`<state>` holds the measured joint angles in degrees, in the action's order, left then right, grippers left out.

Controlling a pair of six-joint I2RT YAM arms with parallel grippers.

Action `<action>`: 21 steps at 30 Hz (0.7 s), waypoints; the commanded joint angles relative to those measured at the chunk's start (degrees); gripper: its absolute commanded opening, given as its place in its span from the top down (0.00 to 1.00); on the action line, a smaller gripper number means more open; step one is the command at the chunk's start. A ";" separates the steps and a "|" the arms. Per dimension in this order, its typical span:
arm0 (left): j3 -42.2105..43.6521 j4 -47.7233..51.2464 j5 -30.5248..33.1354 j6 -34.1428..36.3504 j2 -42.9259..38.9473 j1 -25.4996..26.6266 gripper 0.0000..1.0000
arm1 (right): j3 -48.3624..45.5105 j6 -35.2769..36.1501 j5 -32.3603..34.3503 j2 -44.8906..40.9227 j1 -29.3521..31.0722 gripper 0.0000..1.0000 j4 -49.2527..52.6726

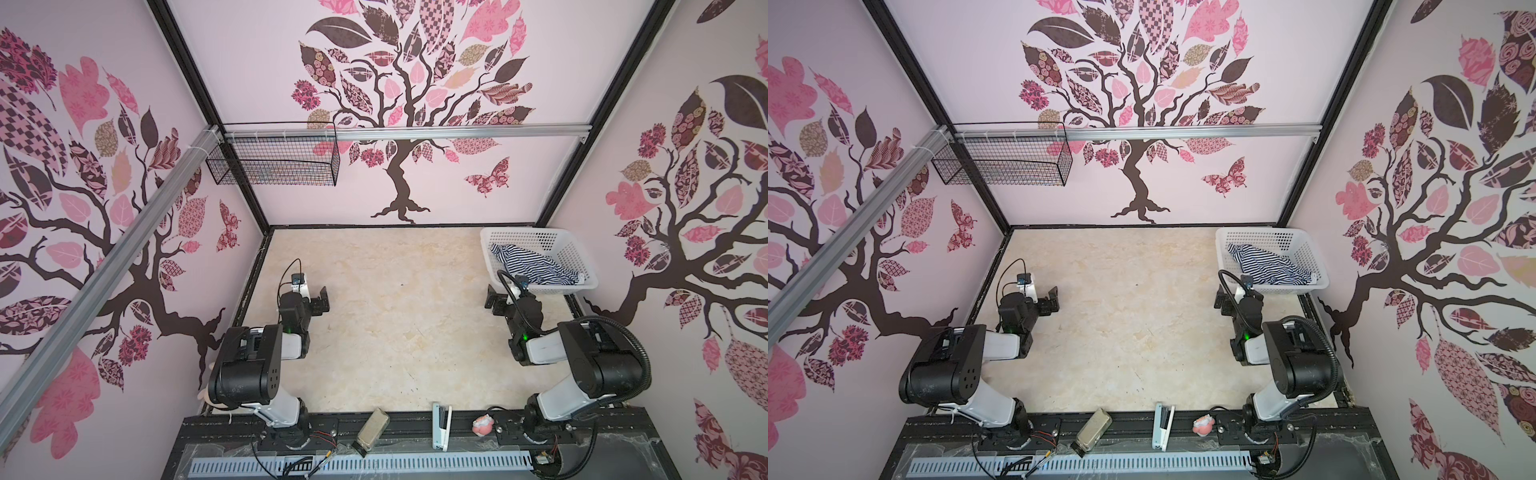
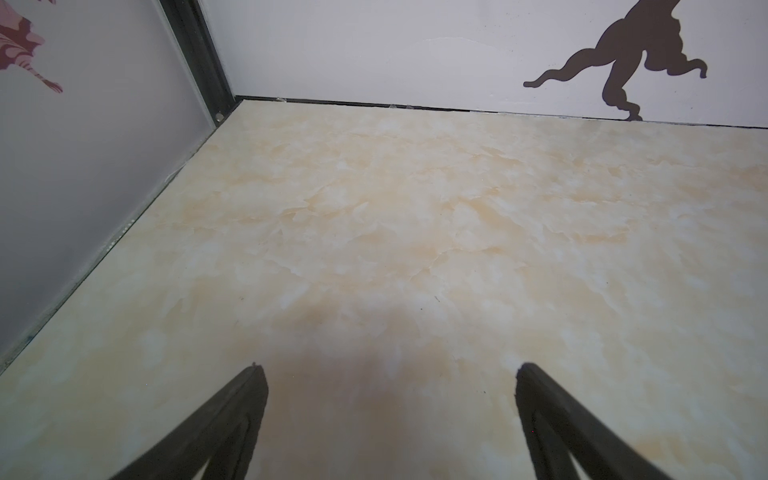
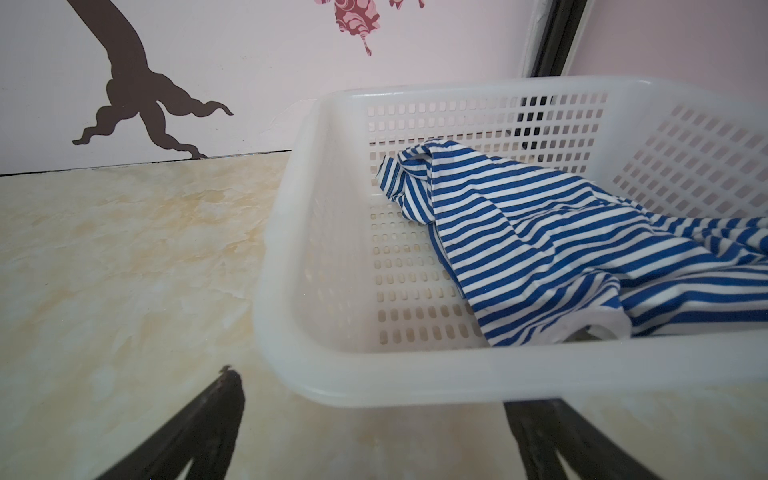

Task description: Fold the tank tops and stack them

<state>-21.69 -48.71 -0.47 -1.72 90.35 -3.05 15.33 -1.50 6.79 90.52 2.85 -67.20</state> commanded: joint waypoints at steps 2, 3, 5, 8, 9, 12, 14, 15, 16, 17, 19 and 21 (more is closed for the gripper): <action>-0.80 -0.33 0.12 0.19 -1.05 0.15 0.03 | 0.69 -0.52 -0.59 -0.09 -0.30 0.00 -1.77; -0.80 -0.33 0.12 0.22 -1.05 0.15 0.03 | 0.61 -0.44 -0.49 -0.08 -0.30 0.00 -1.77; -0.84 -0.33 0.12 0.20 -1.05 0.15 0.03 | 0.50 -0.35 -0.48 -0.14 -0.30 0.00 -1.95; -0.79 -0.33 0.12 0.22 -1.06 0.15 0.03 | 0.46 -0.26 -0.48 -0.21 -0.26 0.00 -2.01; -0.72 -0.34 0.12 0.17 -1.05 0.15 0.03 | 0.49 -0.26 -0.46 -0.17 -0.30 0.00 -2.04; -0.72 -0.34 0.12 0.13 -1.05 0.15 0.03 | 0.49 -0.26 -0.52 -0.11 -0.30 0.00 -1.99; -0.73 -0.33 0.12 0.20 -1.05 0.15 0.03 | 0.49 -0.26 -0.54 -0.09 -0.30 0.00 -2.02; -0.72 -0.33 0.12 0.17 -1.06 0.15 0.03 | 0.44 -0.26 -0.48 -0.13 -0.30 0.00 -1.95; -0.73 -0.33 0.12 0.22 -1.05 0.15 0.03 | 0.49 -0.26 -0.46 -0.08 -0.28 0.00 -1.98; -0.72 -0.33 0.11 0.18 -1.05 0.15 0.03 | 0.48 -0.26 -0.46 -0.08 -0.28 0.00 -1.97; -0.72 -0.29 0.12 0.18 -1.05 0.19 0.03 | 0.57 -0.22 -0.50 -0.08 -0.30 0.00 -2.00; -0.92 -0.33 0.09 0.20 -1.05 0.15 0.03 | 0.58 -0.26 -0.54 -0.08 -0.30 0.00 -1.97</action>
<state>-21.69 -48.71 -0.45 -1.72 90.35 -3.05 15.33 -1.48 6.79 90.52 2.85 -67.20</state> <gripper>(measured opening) 0.970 0.998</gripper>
